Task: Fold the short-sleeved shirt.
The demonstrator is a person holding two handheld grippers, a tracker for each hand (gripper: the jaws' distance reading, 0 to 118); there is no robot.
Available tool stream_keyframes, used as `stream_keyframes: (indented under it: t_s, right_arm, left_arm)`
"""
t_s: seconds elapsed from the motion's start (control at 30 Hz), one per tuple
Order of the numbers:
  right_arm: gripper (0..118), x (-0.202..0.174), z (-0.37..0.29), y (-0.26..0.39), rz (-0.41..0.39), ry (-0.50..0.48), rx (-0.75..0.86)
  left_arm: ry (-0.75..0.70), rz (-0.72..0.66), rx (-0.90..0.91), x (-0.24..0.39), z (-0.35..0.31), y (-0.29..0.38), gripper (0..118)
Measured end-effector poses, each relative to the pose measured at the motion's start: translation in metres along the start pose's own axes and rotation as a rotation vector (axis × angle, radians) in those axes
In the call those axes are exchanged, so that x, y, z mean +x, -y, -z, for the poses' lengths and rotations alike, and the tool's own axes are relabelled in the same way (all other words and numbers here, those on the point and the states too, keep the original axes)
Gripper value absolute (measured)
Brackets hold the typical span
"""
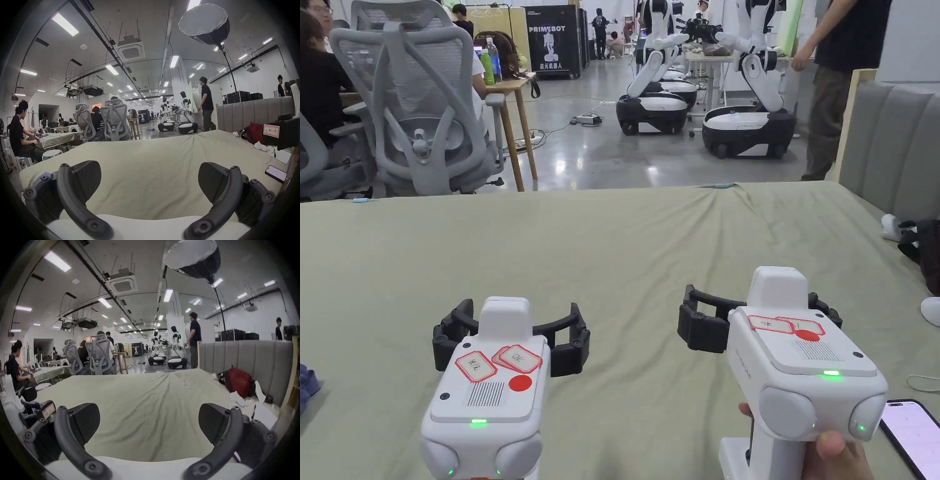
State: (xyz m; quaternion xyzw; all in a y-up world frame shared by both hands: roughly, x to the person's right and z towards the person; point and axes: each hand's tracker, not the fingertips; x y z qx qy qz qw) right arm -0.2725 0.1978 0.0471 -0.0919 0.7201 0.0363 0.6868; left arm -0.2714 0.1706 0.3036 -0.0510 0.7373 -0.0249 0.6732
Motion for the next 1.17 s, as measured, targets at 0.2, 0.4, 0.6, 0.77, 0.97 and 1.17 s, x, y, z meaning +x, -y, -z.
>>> stream_keyframes:
  t_s: [0.2,0.4,0.6,0.77,0.97,1.17]
  right_arm:
    - [118,-0.004,0.001,0.003,-0.003,0.019,-0.009]
    - [118,-0.004,0.001,0.002,-0.006,0.010,-0.008]
    - [118,-0.006,0.000,0.003,-0.034,0.016,-0.007]
    - [118,-0.009,0.000,0.004,-0.078,0.034,0.003]
    - [118,-0.013,0.001,0.002,-0.136,0.030,-0.007]
    - [118,-0.016,-0.002,0.002,-0.063,0.030,-0.055]
  left_arm:
    - [-0.002,-0.001,-0.002,-0.001,0.000,0.001,118]
    - [-0.004,0.002,-0.003,-0.001,0.000,0.002,118]
    - [-0.005,0.000,-0.003,-0.002,0.000,0.002,118]
    - [-0.004,-0.001,-0.006,-0.001,0.000,0.003,118]
    - [-0.004,0.002,-0.004,-0.001,0.000,0.003,118]
    - [-0.008,0.000,-0.007,-0.002,-0.001,0.003,118]
